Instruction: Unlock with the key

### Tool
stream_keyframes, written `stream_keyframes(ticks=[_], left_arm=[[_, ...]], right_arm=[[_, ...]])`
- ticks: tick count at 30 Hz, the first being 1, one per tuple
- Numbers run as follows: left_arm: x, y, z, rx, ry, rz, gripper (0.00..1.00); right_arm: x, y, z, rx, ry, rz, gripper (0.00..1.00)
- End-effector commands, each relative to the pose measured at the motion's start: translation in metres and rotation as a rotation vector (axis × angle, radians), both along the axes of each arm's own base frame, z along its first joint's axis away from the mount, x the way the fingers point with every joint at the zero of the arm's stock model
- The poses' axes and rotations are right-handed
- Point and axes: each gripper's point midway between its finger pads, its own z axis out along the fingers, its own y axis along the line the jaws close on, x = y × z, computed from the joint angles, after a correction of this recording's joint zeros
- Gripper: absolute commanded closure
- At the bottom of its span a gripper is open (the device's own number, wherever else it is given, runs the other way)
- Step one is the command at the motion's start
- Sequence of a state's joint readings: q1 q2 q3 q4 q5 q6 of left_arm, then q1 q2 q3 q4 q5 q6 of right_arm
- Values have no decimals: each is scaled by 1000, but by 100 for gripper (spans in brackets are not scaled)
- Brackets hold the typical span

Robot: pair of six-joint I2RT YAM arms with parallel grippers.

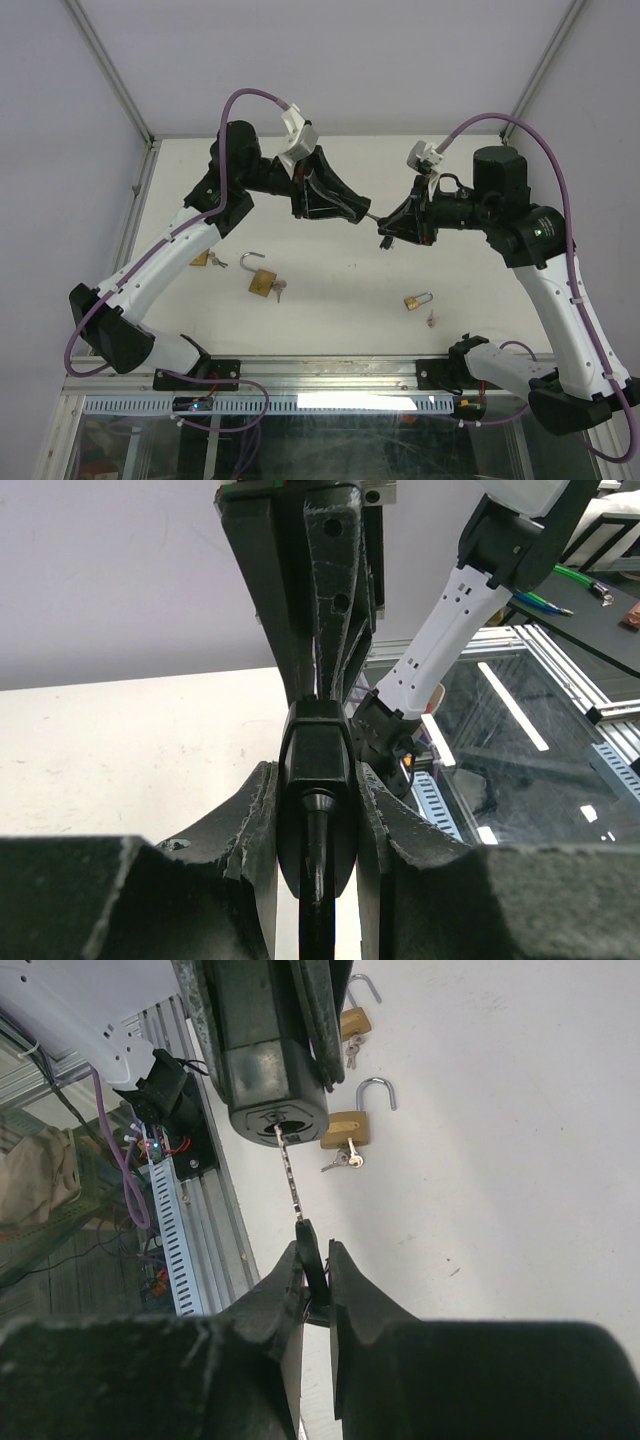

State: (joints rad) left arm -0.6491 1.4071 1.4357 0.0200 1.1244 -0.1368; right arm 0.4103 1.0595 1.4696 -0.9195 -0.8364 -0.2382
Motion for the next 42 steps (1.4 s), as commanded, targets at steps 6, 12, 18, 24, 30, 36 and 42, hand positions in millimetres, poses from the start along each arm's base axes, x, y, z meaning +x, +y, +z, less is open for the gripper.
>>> stream_keyframes(ticks=[6,12,18,24,30,36,42], left_arm=[[-15,-2,44,-100,-155,-21,100],[-14,-3,38,-81,-153,-27,100],[-17,-16,10,12,-224,-15,100],[-16,-28,-13,71,-185,-22,100],[-23,-27,-12,49,-165,-54,100],[-11,-9,10,-11,-92,-66,100],[-10,-11,11,-19,-77,-64,100]], right_arm=[[6,0,2,-30,-59,-17,100],[7,-3,-1,-54,-61,-38,100],[7,1,16,-32,-88,-30,100],[5,6,35,24,-128,-6,100],[-10,11,41,53,-210,118,100],[2,-3,2,-106,-209,35,100],[7,-3,-4,-137,-185,14,100]])
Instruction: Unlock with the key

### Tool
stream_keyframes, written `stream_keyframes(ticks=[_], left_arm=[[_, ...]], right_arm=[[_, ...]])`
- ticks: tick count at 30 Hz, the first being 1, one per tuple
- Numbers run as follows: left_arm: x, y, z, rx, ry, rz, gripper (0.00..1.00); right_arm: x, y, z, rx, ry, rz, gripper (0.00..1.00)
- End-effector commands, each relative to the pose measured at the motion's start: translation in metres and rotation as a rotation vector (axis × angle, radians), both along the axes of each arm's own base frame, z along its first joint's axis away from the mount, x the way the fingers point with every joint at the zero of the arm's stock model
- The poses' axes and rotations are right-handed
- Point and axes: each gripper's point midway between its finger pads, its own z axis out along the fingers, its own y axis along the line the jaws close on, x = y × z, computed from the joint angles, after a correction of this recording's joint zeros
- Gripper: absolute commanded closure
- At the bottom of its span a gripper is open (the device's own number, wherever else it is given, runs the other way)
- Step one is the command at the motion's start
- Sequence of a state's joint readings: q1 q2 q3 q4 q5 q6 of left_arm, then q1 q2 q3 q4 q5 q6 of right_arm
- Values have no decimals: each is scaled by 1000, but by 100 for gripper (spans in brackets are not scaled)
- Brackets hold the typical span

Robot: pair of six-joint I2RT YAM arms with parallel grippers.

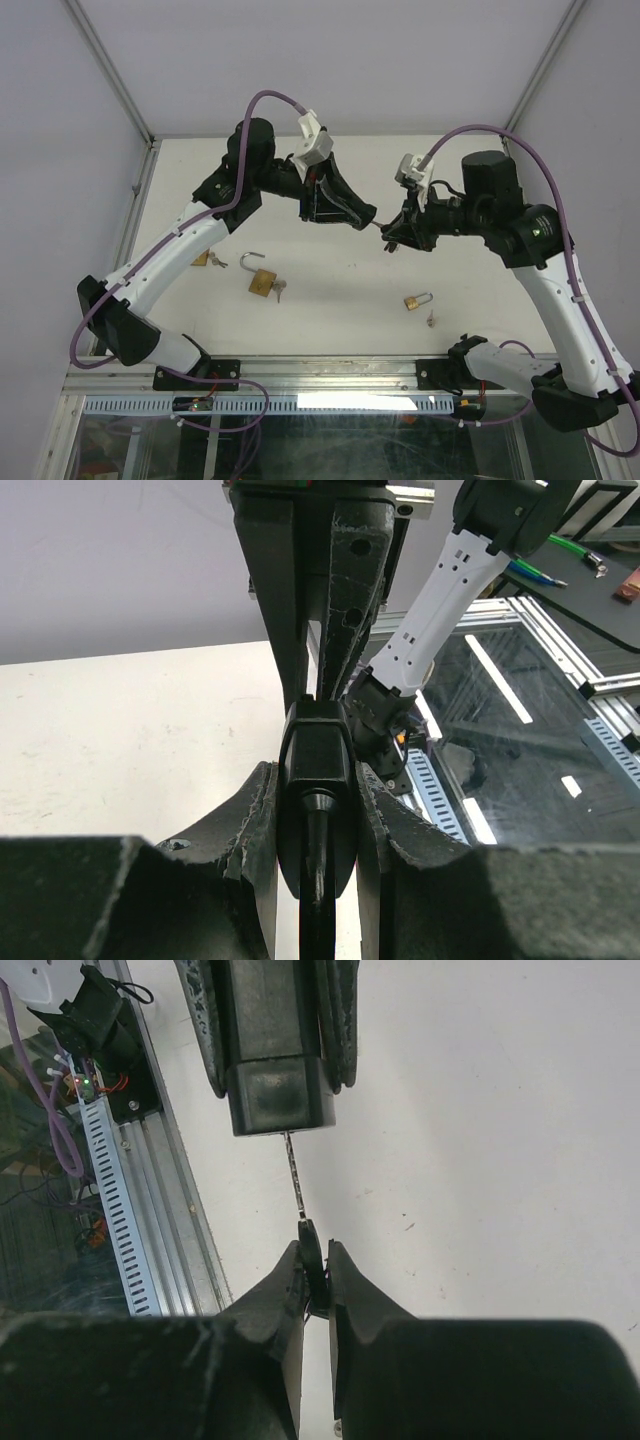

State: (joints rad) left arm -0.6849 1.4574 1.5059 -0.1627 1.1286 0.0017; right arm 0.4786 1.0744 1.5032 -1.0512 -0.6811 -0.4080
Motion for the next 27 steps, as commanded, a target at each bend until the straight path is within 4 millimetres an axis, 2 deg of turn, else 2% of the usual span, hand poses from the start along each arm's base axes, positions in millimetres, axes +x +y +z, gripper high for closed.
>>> stream_keyframes(ticks=[1,3,7,10,12,13,15,16,17,18,19,23,27], left_arm=[[-6,0,28,-89,-66,-28,100],[-8,-5,26,-90,-65,-28,100],[-14,-16,15,-84,-85,-33,100],[-14,-15,5,-61,-86,-24,100],[-10,-9,7,-66,-82,-20,100],[-6,-2,11,-87,-58,-28,100],[-1,26,40,-199,-31,-25,100],[5,34,47,-196,-2,-15,100],[5,39,56,-201,-44,-31,100],[-6,46,69,-205,-133,-90,100],[-15,50,76,-205,-188,-129,100],[-24,56,94,-177,-284,-224,100],[-45,74,127,-181,-438,-293,100]], right_arm=[[7,8,19,27,-94,15,100],[11,13,25,53,-74,7,100],[14,32,53,170,-40,30,100],[9,32,76,229,-87,37,100],[4,29,81,241,-130,43,100],[5,26,77,228,-146,30,100],[8,16,58,170,-146,-9,100],[8,11,46,146,-132,-29,100],[7,8,36,132,-116,-42,100],[5,6,29,132,-101,-47,100],[2,5,27,146,-96,-51,100],[-4,0,38,216,-125,-77,100],[-8,-1,43,237,-120,-83,100]])
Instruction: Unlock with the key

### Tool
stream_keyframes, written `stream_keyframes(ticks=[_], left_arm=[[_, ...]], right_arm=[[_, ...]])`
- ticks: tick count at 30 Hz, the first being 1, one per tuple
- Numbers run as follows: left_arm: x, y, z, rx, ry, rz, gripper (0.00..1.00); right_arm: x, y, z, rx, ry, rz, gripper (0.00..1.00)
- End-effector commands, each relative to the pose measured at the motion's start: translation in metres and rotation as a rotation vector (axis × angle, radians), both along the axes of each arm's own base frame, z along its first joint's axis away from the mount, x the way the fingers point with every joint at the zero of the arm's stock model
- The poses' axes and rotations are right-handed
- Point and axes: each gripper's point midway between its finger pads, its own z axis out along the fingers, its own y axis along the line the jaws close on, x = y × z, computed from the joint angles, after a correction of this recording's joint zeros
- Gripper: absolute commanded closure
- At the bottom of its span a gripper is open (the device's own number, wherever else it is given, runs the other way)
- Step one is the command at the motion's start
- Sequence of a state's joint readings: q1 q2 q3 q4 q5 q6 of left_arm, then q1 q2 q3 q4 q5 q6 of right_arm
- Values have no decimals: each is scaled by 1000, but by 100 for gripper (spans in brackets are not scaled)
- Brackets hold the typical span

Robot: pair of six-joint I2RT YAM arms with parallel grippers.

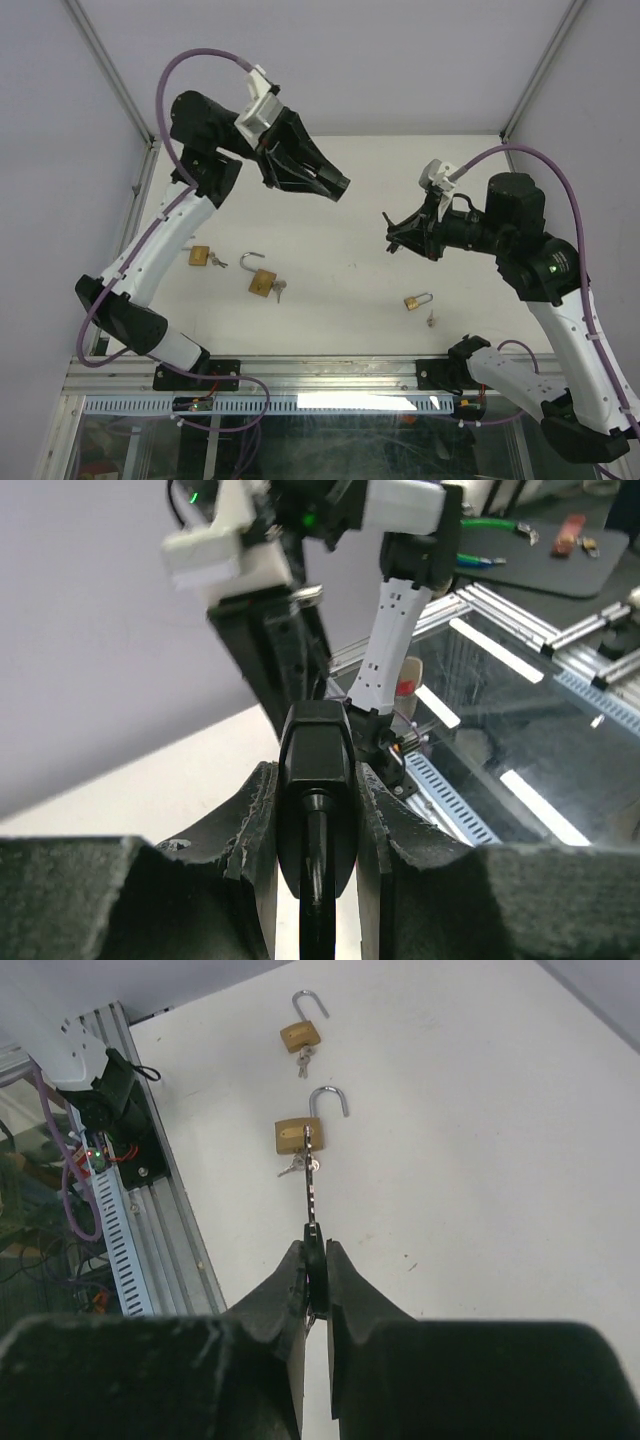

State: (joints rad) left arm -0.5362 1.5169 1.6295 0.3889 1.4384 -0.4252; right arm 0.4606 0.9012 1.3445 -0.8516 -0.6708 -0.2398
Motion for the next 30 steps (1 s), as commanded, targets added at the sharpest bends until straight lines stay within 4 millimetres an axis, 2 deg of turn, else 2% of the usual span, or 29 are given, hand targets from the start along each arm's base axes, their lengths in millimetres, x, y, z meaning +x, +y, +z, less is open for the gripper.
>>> stream_keyframes(ticks=[1,6,8,11,16,19,21,23,24,25,28,30], left_arm=[[-54,34,68,-87,-333,-103,100],[-85,53,136,-152,-467,-104,100],[-102,62,155,-195,-545,-106,100],[-116,70,156,-211,-594,-109,100],[-125,72,153,-181,-561,-140,100],[-120,68,146,-157,-491,-139,100],[-107,59,141,-159,-390,-91,100],[-82,48,116,-127,-258,-34,100],[-59,40,87,-76,-167,-10,100],[-46,39,59,-26,-75,18,100],[7,28,-39,146,277,120,100],[42,16,-103,259,423,302,100]], right_arm=[[2,6,28,91,-71,7,100],[7,16,19,117,-30,36,100],[12,19,19,115,-27,44,100],[18,23,20,108,-37,60,100],[25,26,20,86,-25,67,100],[29,25,18,85,-22,43,100],[32,22,19,91,-23,5,100],[36,17,16,86,-14,-53,100],[38,14,13,78,-10,-77,100],[40,11,10,69,-6,-101,100],[45,4,5,41,10,-154,100],[46,0,2,18,24,-181,100]])
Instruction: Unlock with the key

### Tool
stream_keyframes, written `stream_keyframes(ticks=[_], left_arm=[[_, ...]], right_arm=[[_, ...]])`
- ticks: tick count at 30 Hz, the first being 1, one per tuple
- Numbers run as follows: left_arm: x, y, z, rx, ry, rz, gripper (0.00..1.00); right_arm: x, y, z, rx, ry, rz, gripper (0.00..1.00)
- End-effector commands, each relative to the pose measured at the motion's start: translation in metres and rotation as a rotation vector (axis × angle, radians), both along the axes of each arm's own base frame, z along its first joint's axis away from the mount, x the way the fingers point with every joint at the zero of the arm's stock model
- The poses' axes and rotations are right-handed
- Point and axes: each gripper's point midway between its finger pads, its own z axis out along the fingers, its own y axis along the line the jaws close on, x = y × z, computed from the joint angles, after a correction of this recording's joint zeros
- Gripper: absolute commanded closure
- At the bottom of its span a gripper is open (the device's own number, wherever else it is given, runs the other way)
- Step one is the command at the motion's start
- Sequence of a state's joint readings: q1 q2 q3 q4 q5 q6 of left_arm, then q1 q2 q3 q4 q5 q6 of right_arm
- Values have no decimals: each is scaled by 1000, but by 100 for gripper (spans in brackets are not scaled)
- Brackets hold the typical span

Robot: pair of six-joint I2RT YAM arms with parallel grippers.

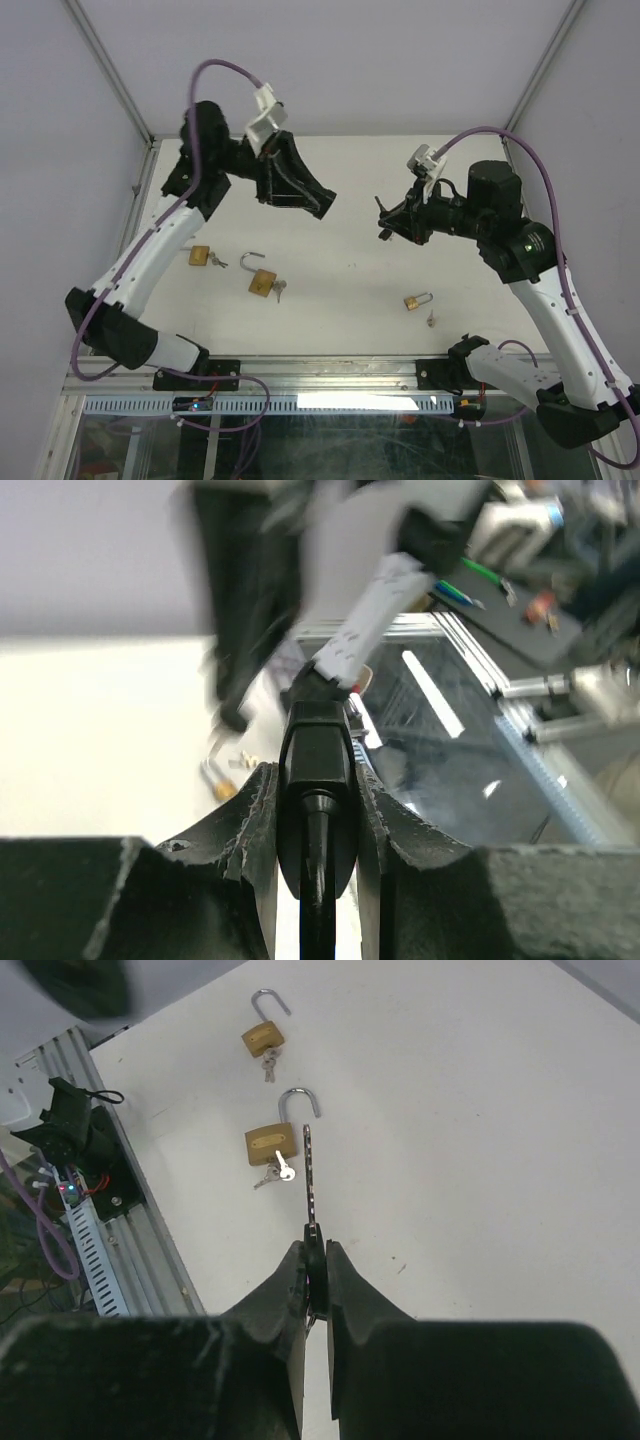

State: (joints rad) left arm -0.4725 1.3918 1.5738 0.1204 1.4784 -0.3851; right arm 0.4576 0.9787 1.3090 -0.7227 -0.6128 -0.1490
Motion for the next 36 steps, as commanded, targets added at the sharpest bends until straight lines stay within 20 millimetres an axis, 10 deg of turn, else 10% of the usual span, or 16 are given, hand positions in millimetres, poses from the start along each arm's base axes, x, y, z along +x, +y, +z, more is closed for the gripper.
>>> stream_keyframes(ticks=[1,4,13,21,36], left_arm=[[79,-23,-130,261,308,383,100],[101,-27,-208,509,355,588,100],[113,30,-349,990,604,1216,100],[109,57,-397,1132,767,1489,100],[119,30,-422,1115,780,1375,100]], right_arm=[[9,-14,11,-18,-21,-106,100],[8,-19,10,-34,-16,-129,100],[8,-27,8,-33,-12,-189,100],[8,-26,8,-28,-4,-186,100],[6,-25,-1,-42,21,-171,100]])
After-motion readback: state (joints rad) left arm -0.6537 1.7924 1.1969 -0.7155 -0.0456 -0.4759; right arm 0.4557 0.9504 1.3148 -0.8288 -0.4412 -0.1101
